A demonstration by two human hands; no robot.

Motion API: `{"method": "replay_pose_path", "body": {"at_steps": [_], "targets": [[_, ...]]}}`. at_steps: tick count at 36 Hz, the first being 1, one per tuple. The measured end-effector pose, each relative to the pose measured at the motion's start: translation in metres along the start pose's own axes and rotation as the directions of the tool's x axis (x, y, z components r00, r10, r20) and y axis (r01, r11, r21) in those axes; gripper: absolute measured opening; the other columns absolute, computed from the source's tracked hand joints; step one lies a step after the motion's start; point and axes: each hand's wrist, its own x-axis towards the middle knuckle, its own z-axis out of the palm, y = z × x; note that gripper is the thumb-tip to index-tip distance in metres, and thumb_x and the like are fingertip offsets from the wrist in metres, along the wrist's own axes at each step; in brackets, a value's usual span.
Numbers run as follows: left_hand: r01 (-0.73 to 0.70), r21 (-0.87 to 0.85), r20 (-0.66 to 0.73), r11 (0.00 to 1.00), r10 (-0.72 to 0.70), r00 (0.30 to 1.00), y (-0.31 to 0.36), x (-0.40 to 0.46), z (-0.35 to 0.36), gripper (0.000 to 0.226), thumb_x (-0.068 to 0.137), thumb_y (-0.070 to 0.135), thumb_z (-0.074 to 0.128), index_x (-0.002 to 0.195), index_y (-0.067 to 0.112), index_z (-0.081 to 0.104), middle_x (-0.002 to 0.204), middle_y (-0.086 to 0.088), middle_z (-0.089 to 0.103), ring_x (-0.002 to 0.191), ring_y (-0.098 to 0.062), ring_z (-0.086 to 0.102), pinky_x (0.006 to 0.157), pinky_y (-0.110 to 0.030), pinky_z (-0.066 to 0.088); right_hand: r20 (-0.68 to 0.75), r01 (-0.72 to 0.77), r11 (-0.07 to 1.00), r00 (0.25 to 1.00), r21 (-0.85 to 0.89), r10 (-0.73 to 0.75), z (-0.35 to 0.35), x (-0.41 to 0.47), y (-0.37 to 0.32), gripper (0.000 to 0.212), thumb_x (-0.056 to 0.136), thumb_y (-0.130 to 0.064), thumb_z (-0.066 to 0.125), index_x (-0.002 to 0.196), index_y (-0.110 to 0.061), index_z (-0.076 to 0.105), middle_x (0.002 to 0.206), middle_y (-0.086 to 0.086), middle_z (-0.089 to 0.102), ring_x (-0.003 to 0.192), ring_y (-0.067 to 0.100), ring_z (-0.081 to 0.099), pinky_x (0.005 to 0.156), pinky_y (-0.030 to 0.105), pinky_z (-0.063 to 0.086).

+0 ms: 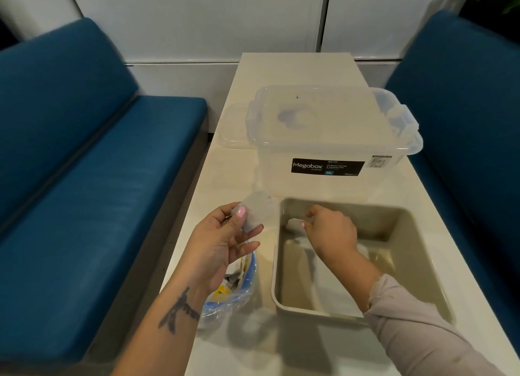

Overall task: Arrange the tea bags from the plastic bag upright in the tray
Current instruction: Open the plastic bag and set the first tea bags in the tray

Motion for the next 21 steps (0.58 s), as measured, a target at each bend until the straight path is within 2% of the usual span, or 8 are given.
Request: {"method": "replay_pose_path", "body": {"at_steps": [4, 7, 12, 16, 21], "targets": [[0.002, 0.002, 0.011, 1.000, -0.002, 1.000, -0.002, 0.001, 0.001, 0.017, 0.087, 0.019, 0.059, 0.102, 0.012, 0.062, 0.087, -0.003, 0.074, 0.080, -0.020, 0.072, 0.054, -0.026, 0.058, 0.059, -0.080, 0.994, 0.995, 0.070, 0.075, 0.000, -0.004, 0.005, 0.017, 0.091, -0.035, 0.058, 0.100, -0.020, 0.058, 0.103, 0.007, 0.066, 0.097, 0.031, 0.059, 0.074, 0.031, 0.042], [0.002, 0.003, 0.022, 1.000, -0.002, 1.000, -0.003, 0.001, 0.002, 0.017, 0.086, 0.019, 0.059, 0.102, 0.013, 0.062, 0.088, -0.003, 0.073, 0.080, -0.020, 0.072, 0.055, -0.026, 0.058, 0.176, -0.045, 0.995, 0.984, 0.086, 0.030, 0.003, -0.003, 0.006, 0.004, 0.088, -0.031, 0.062, 0.090, -0.028, 0.064, 0.100, 0.002, 0.068, 0.093, 0.025, 0.061, 0.075, 0.030, 0.047], [0.004, 0.007, 0.028, 1.000, -0.004, 1.000, -0.004, 0.000, 0.003, 0.018, 0.086, 0.020, 0.059, 0.102, 0.012, 0.061, 0.090, -0.004, 0.073, 0.080, -0.020, 0.072, 0.055, -0.025, 0.058, 0.246, 0.012, 0.997, 0.969, 0.081, -0.032, 0.006, -0.001, 0.004, 0.026, 0.088, -0.026, 0.061, 0.113, -0.035, 0.065, 0.111, 0.000, 0.066, 0.102, 0.022, 0.061, 0.085, 0.032, 0.049], [0.003, 0.012, 0.030, 1.000, -0.003, 1.000, -0.004, -0.001, 0.003, 0.018, 0.085, 0.021, 0.059, 0.101, 0.013, 0.062, 0.085, 0.000, 0.074, 0.080, -0.020, 0.072, 0.054, -0.025, 0.058, 0.256, 0.063, 0.997, 0.964, 0.052, -0.074, 0.010, 0.002, 0.004, 0.027, 0.090, -0.020, 0.059, 0.112, -0.034, 0.066, 0.111, 0.001, 0.066, 0.099, 0.022, 0.061, 0.085, 0.035, 0.052], [0.011, 0.017, 0.021, 1.000, -0.011, 1.000, -0.004, -0.003, 0.001, 0.020, 0.084, 0.021, 0.060, 0.102, 0.013, 0.062, 0.089, -0.002, 0.074, 0.083, -0.022, 0.072, 0.057, -0.027, 0.059, 0.247, 0.099, 0.995, 0.964, 0.019, -0.101, 0.012, 0.004, 0.005, 0.030, 0.092, -0.022, 0.056, 0.119, -0.032, 0.063, 0.115, 0.003, 0.064, 0.103, 0.024, 0.061, 0.086, 0.036, 0.051]]}}
